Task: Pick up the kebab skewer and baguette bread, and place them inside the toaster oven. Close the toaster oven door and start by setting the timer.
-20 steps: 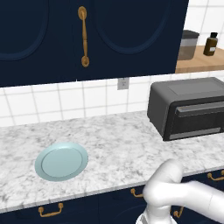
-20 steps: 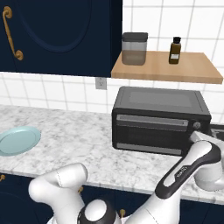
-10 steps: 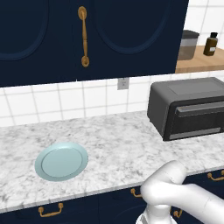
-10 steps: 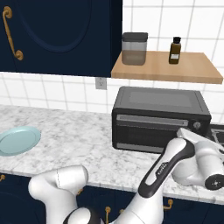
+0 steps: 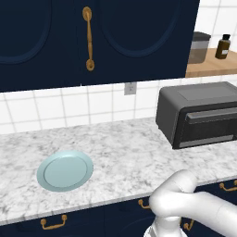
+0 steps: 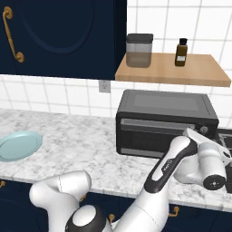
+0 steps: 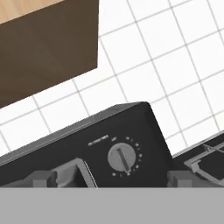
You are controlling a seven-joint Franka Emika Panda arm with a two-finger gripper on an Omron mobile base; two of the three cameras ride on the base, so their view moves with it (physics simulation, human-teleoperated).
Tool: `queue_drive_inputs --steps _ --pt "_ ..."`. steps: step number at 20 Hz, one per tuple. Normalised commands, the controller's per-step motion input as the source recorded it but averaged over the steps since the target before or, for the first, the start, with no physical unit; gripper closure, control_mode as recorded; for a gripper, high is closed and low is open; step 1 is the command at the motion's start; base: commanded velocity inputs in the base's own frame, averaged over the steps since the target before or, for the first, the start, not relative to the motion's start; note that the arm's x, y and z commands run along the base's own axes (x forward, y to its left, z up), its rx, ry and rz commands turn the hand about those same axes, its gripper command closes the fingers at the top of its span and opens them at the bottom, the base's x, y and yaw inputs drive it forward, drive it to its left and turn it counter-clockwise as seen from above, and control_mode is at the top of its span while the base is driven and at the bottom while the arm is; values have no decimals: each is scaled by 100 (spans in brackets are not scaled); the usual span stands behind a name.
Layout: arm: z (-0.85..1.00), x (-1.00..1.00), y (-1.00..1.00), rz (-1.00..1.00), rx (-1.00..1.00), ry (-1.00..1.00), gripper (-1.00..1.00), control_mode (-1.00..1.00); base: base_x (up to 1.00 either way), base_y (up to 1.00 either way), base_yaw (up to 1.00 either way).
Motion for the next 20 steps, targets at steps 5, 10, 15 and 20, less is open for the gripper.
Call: queue_drive_inputs --steps 5,10,15,20 --pt "0 1 -27 1 1 0 -100 -100 0 0 0" --pt "0 11 6 0 0 0 -100 -100 0 0 0" --pt "-2 6 27 0 0 5 -100 -100 0 0 0" --pt "-1 13 4 0 0 2 -100 -100 0 0 0"
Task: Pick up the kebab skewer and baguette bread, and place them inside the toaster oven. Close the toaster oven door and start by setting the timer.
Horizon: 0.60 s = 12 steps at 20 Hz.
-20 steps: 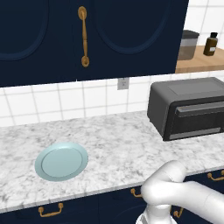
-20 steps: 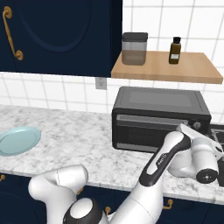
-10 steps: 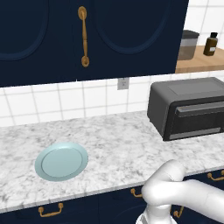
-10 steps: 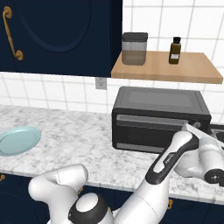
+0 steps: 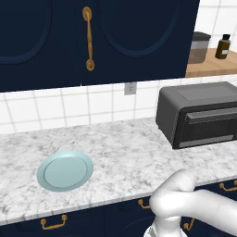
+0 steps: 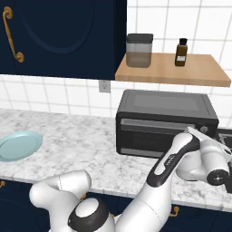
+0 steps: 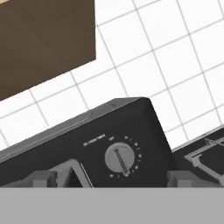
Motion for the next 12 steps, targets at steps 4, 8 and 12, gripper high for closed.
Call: queue_drive_inputs --steps 4,8,12 --pt "0 38 0 0 2 0 -100 -100 0 0 0" --pt "0 27 -6 0 4 0 -100 -100 0 0 0" --pt "0 18 -16 1 5 0 -100 -100 0 0 0"
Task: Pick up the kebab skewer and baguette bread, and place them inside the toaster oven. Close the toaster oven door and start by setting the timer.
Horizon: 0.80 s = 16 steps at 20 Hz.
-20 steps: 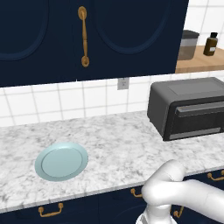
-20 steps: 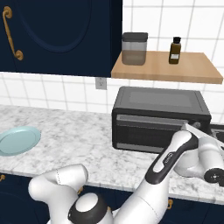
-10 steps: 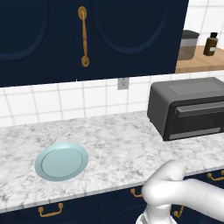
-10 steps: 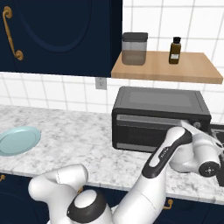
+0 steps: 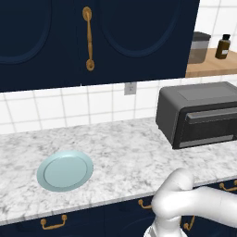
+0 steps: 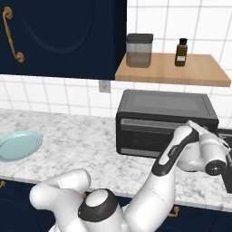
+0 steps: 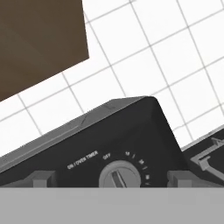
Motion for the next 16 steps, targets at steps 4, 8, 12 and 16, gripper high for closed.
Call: queue_drive_inputs --steps 4,8,12,16 --pt "-3 14 -5 1 1 0 -100 -100 0 0 0" --pt "-13 1 0 0 0 0 -100 -100 0 0 0" --pt "-10 0 0 0 0 0 -100 -100 0 0 0" --pt "-1 0 1 0 0 0 -100 -100 0 0 0"
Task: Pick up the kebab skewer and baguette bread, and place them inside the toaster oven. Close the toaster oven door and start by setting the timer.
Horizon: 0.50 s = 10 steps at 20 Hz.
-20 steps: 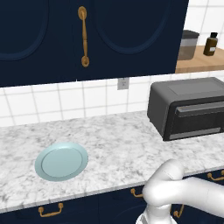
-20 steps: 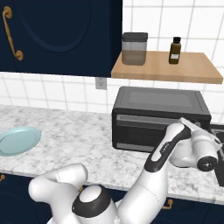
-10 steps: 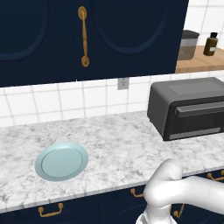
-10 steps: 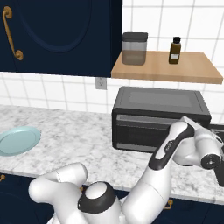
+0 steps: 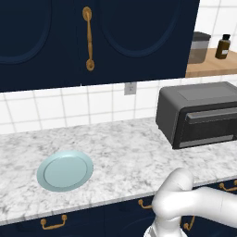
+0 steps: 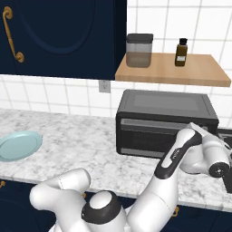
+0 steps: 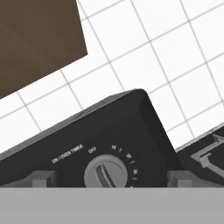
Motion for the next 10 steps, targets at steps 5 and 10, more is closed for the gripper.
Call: queue_drive_inputs --steps 5,10 --pt "0 15 7 0 0 0 -100 -100 0 0 0" --pt "0 10 4 0 0 0 -100 -100 0 0 0"
